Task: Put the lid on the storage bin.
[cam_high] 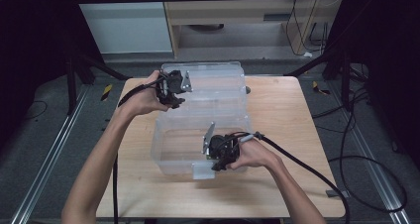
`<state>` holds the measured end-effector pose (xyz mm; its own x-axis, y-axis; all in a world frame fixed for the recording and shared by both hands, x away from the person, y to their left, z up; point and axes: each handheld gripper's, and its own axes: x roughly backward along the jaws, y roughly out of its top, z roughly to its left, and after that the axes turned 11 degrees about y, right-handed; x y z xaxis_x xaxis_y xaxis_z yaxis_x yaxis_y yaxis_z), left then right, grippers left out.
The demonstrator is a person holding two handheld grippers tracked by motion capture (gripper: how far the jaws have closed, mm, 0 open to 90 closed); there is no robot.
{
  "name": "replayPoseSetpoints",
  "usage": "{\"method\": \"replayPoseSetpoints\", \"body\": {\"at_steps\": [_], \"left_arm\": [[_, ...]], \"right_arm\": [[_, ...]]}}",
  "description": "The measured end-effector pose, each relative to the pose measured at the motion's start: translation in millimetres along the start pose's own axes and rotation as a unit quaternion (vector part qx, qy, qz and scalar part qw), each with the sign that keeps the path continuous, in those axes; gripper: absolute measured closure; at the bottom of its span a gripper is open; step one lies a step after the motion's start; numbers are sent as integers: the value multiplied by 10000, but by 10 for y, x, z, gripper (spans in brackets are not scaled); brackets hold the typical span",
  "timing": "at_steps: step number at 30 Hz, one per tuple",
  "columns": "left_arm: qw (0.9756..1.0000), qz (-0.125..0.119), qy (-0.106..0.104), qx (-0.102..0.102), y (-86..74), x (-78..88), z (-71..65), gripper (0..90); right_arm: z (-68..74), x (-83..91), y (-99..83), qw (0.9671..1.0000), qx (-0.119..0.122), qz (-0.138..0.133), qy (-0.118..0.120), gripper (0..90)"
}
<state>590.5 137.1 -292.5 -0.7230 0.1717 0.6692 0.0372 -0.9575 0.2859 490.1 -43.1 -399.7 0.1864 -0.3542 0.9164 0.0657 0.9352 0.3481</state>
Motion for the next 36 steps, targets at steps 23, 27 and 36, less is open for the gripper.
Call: {"method": "replayPoseSetpoints", "body": {"at_steps": [23,27,36], "left_arm": [[9973,407,-37,-617,151,-182,-63,575],[9959,473,-50,-765,169,-201,-83,598],[9960,478,-81,-754,180,-223,-100,673]], "right_arm": [[9,-1,3,10000,-11,5,-5,693],[8,0,2,10000,-4,5,0,693],[11,1,2,10000,17,26,-28,694]]}}
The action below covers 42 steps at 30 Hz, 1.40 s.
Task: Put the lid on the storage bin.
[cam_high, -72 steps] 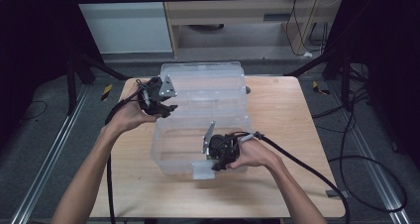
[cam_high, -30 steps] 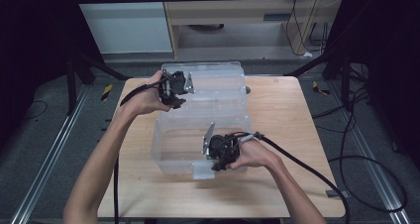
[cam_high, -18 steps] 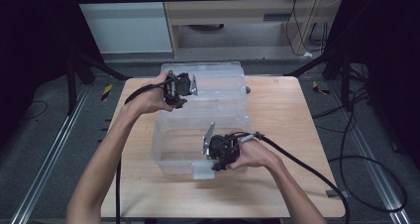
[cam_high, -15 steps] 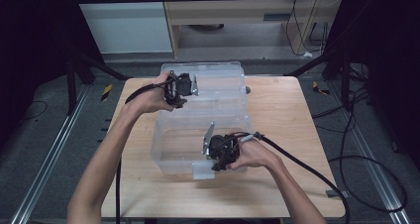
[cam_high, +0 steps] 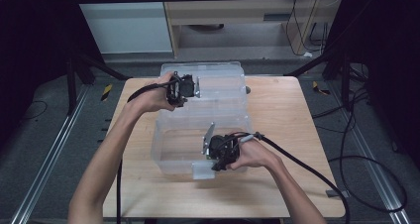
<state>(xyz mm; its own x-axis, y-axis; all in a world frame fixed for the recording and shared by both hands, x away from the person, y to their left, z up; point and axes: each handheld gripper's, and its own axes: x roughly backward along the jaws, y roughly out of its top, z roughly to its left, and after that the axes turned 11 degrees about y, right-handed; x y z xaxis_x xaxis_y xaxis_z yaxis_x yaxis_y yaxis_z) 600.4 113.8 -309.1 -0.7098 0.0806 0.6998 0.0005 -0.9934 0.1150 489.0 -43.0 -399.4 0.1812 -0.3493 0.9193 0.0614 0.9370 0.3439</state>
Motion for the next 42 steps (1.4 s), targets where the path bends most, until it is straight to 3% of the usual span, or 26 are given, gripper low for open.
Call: {"method": "replayPoseSetpoints", "body": {"at_steps": [8,21,24,41,42], "left_arm": [[9999,55,-127,-31,11,-20,-5,748],[9994,176,-161,-263,78,-20,1,779],[9996,83,-158,-231,65,-21,-5,786],[9993,51,-109,-354,78,65,-48,813],[9992,-15,-199,-353,78,60,-54,814]], "right_arm": [[3,0,-2,10000,13,-7,-9,695],[7,-1,-6,10000,20,-17,-36,695],[9,-3,-11,10000,0,-48,-36,695],[20,-7,-13,9999,-74,-84,-78,696],[20,-7,-13,9999,-80,-87,-78,696]]}}
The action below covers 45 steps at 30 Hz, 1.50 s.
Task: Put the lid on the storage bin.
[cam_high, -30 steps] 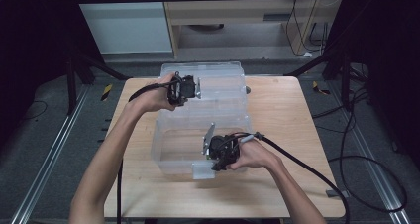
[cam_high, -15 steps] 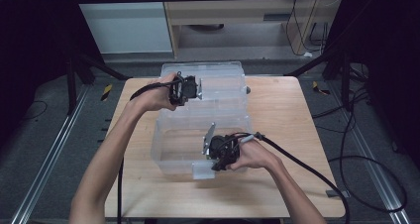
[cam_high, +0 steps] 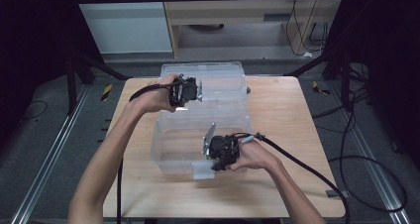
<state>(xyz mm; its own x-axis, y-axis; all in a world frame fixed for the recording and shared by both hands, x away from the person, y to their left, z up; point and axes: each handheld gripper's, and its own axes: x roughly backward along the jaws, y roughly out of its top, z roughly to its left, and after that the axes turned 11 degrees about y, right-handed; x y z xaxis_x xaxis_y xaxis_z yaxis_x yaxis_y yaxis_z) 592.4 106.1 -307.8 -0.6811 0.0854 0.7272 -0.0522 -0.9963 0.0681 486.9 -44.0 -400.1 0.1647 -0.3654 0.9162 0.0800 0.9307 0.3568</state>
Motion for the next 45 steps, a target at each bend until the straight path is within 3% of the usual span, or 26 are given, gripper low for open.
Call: {"method": "replayPoseSetpoints", "body": {"at_steps": [2,4,12,14,21,24,29,34,45], "left_arm": [[10000,12,87,21,-6,22,-7,815],[10000,-4,-25,15,-1,43,-19,816],[9995,-162,136,-236,0,164,-81,821],[9997,-113,161,-147,-4,207,-121,820],[9993,-135,293,-188,-16,297,-198,822],[9994,-180,280,-44,-41,326,-250,822],[9989,-193,372,-192,-39,382,-287,822],[9989,-228,386,-114,-49,420,-355,822],[9985,-227,473,-157,-66,506,-463,822]], "right_arm": [[2,-1,0,10000,-7,-4,-8,696],[4,-2,-3,10000,-34,-25,-16,696],[-1,0,-4,10000,-3,-5,-33,696],[3,-2,-5,10000,-19,-12,-37,696],[-1,0,-7,10000,-16,-14,-21,695],[1,0,-13,10000,-26,-42,-17,695],[-1,-2,-19,10000,7,-62,-28,695],[12,-5,-21,10000,-30,-90,-22,694],[29,-7,-28,9999,7,-110,-23,693]]}}
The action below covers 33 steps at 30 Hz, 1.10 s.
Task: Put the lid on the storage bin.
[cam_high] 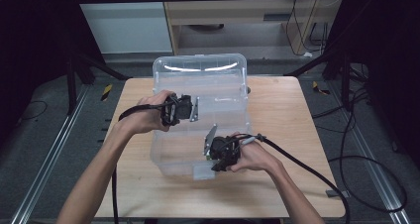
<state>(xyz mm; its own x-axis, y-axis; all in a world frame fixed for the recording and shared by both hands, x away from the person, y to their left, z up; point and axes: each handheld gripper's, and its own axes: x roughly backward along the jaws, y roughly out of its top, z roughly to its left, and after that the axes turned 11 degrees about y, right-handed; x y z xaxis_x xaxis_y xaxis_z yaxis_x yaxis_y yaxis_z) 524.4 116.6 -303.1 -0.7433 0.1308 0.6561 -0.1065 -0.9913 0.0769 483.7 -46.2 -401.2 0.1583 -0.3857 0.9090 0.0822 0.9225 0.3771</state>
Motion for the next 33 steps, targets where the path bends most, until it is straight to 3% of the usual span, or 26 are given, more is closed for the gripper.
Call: {"method": "replayPoseSetpoints", "body": {"at_steps": [6,8,9,27,33], "left_arm": [[10000,8,10,5,7,48,-46,823],[9999,-48,13,97,-4,52,-74,823],[10000,-65,53,34,-4,59,-73,823],[9998,-127,73,129,-20,156,-226,822],[9999,-93,70,71,-6,182,-262,822]], "right_arm": [[4,-1,-7,10000,8,-21,-24,692],[3,-1,-8,10000,13,-22,-27,692],[4,-1,-9,10000,11,-25,-27,692],[22,-3,-26,9999,0,-112,-72,690],[27,0,-33,9999,2,-125,-82,688]]}}
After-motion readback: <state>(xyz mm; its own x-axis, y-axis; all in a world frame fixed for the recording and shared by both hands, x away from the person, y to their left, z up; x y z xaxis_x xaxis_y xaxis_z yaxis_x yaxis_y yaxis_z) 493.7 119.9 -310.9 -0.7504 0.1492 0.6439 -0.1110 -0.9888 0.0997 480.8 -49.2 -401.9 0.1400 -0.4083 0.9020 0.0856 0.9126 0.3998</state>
